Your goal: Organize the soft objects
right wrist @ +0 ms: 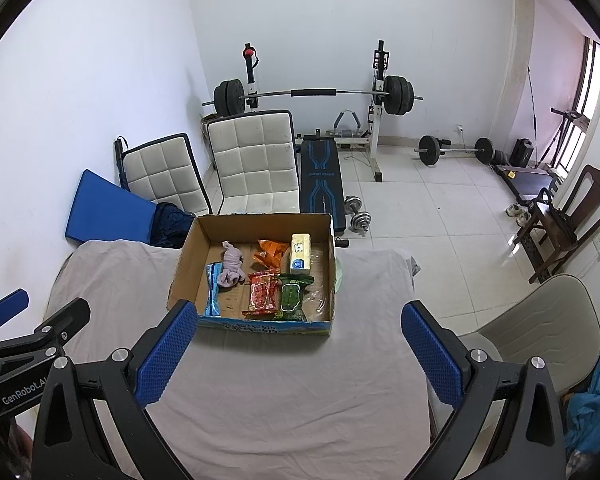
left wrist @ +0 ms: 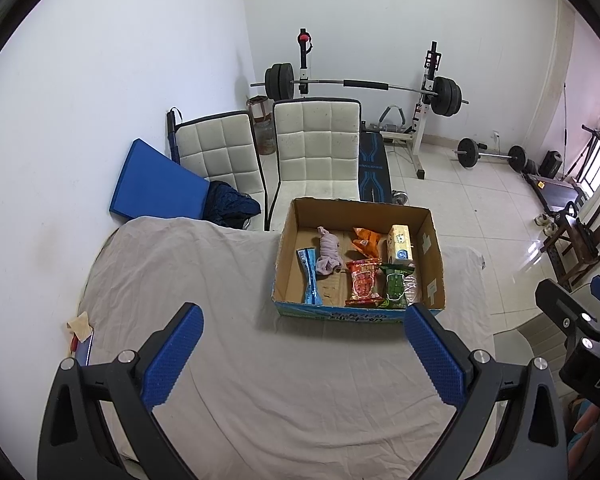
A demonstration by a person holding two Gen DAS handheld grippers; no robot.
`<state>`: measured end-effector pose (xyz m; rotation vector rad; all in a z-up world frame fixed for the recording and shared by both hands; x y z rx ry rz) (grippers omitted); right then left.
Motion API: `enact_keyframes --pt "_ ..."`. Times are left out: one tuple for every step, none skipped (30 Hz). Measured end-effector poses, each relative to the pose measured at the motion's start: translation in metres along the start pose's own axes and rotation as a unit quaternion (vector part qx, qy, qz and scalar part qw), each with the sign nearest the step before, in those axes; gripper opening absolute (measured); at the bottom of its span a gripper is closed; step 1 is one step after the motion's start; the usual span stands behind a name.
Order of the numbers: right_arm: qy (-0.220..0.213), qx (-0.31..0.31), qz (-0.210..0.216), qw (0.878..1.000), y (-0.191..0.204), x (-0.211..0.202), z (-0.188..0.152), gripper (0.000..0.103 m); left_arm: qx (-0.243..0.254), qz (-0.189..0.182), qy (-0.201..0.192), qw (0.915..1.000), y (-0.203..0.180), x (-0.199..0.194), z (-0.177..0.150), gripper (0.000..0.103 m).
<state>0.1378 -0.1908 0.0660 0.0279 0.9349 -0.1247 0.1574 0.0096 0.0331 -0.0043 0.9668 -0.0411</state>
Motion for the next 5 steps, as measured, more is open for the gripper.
enact_keyframes --pt "0.000 -0.001 0.000 1.000 0.0002 0.0000 -0.0002 0.103 0.001 0.000 -0.001 1.0000 0.0002 0.0001 0.0001 0.103" --pt "0.000 -0.001 0.000 1.000 0.0000 -0.0001 0.0004 0.103 0.001 0.000 -0.002 1.0000 -0.0001 -0.0003 -0.0001 0.103" --pt "0.000 -0.001 0.000 1.000 -0.0005 -0.0005 0.0007 0.103 0.001 0.000 -0.002 1.0000 0.0006 0.0002 0.0002 0.103" --pt "-0.001 0.000 -0.001 1.000 0.0003 0.0001 -0.0004 0.103 0.000 0.000 -0.001 1.0000 0.0006 -0.0001 0.0000 0.103" --pt "0.000 0.000 0.000 1.000 0.0004 0.0002 -0.0006 0.103 -0.001 -0.001 -0.001 1.0000 0.0006 -0.0004 -0.0001 0.103"
Point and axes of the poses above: each gripper's, at about its wrist camera, not at the fingertips, and x roughly the way its jaws point, y to its left, z to its top, the point moved 2 cm from there along x, roughly the way its jaws point, and after that the axes turned 4 degrees about -z, right-handed, at the moved point
